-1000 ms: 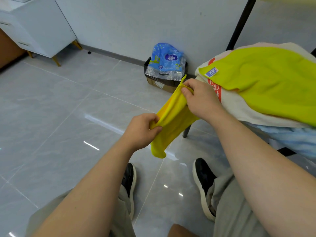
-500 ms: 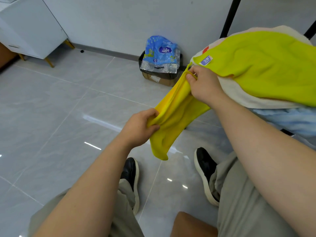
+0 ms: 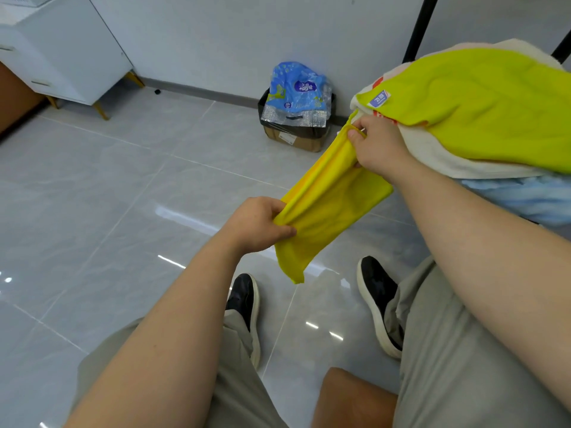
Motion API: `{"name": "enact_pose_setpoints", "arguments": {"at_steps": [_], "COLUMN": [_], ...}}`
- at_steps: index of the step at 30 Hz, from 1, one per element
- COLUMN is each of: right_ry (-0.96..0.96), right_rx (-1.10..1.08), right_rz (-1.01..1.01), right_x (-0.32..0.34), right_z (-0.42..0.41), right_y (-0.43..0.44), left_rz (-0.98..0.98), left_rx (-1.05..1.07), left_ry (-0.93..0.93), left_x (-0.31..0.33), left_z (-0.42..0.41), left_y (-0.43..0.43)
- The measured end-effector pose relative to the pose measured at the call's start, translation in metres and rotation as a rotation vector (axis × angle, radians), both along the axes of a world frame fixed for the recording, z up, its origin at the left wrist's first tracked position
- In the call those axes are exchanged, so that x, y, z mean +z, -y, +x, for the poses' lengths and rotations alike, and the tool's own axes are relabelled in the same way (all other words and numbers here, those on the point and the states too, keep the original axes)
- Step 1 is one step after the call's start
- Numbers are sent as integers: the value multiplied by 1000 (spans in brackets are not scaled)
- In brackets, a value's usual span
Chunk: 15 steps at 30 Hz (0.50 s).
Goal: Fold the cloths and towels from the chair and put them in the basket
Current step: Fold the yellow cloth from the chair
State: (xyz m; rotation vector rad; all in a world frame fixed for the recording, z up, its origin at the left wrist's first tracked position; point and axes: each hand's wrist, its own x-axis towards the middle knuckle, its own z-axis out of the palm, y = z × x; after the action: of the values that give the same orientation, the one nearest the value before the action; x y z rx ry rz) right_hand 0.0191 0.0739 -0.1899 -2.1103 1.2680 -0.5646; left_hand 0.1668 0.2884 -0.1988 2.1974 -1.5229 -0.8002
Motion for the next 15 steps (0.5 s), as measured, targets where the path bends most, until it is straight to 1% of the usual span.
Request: {"name": "enact_pose_setpoints", "arguments": {"at_steps": [3,5,10,15], "right_ry": [6,12,11,-18], "right_rx": [-19,-30,-24,-57], "right_rz": [17,22,49,0], "right_x": [-4,-4,-6,-5], "right_z": [-3,-5,-4,-9], "right_y": [2,2,-5,-4], "left_rz": [-31,-31,40,25], "left_rx": [12,14,57,35], "left_ry": [4,-33,-102,-142], "left_x": [3,6,13,16], "left_z": [1,1,-4,-2], "left_y": [-4,-7,-11,-18]}}
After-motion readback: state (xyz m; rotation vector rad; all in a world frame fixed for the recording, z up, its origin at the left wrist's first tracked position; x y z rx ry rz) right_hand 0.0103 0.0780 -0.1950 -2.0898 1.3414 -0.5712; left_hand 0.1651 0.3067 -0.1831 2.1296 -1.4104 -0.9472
